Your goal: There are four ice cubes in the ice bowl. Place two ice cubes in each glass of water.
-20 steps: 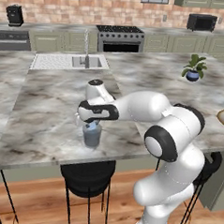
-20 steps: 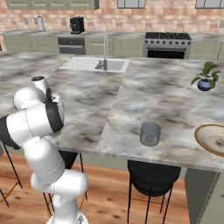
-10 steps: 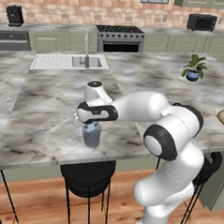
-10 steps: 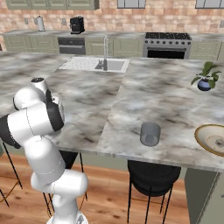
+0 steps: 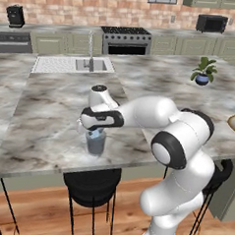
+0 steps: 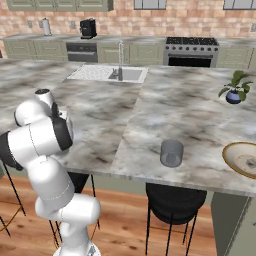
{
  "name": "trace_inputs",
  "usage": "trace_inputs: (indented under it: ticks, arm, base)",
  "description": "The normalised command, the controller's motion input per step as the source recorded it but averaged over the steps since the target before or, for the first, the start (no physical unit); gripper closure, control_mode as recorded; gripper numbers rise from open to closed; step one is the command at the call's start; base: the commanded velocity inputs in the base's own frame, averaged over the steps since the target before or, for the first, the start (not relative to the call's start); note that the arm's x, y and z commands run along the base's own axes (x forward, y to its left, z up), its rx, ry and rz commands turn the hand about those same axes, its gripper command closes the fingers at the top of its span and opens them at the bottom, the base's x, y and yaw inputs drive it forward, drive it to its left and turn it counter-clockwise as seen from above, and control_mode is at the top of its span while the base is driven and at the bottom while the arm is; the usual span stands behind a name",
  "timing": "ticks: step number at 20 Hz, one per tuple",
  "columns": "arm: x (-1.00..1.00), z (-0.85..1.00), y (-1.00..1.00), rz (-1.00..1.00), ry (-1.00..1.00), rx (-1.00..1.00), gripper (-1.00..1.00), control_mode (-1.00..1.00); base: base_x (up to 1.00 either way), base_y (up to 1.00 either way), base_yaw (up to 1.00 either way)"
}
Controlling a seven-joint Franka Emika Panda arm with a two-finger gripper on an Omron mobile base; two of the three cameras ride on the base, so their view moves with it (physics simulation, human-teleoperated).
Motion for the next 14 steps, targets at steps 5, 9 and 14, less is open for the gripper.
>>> trace_inputs:
  ticks: [5, 9, 14]
  arm:
    - [-0.19, 0.00, -0.01, -0.02, 0.00, 0.01, -1.00, -1.00]
    - [-0.20, 0.00, -0.07, -0.02, 0.00, 0.01, -1.00, -1.00]
    - [-0.09, 0.00, -0.23, -0.02, 0.00, 0.02, -1.00, -1.00]
  base:
    - [0.00, 0.00, 0.00]
    - [0.00, 0.00, 0.00]
    - [0.00, 0.00, 0.00]
